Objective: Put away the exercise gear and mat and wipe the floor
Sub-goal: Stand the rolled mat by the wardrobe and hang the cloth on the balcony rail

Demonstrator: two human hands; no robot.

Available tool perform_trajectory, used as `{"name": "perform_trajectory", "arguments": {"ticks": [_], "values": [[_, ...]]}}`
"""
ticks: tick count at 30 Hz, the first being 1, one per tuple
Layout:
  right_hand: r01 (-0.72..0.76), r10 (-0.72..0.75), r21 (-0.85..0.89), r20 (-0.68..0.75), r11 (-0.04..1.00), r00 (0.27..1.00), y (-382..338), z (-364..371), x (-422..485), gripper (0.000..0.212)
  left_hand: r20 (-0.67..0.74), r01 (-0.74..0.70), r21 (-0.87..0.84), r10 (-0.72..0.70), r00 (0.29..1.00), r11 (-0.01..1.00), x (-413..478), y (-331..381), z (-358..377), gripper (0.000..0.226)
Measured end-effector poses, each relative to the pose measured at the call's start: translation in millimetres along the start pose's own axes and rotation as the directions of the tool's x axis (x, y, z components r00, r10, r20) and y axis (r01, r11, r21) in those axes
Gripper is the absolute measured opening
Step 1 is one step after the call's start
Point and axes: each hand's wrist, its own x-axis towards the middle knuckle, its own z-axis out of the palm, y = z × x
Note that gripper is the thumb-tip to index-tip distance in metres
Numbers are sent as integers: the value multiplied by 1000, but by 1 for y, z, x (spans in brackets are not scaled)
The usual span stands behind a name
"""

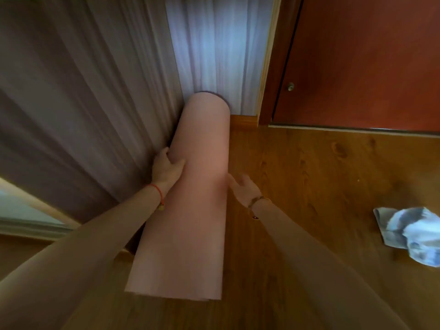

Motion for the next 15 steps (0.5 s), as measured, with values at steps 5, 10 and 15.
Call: {"name": "perform_trajectory", "arguments": {"ticks": [5,10,15], "values": [[-48,52,26,-186,999,981,34,-75,-6,69,80,-301,-187,320,944,935,-38,59,45,50],[-69,88,69,-317,995,944,82,-146,-17,64,397,-160,-321,286,872,933,-73,99,109,54],[-70,105,96,-442,993,891,137,-202,-30,55,560,-115,-288,265,785,951,-106,120,174,52]]}}
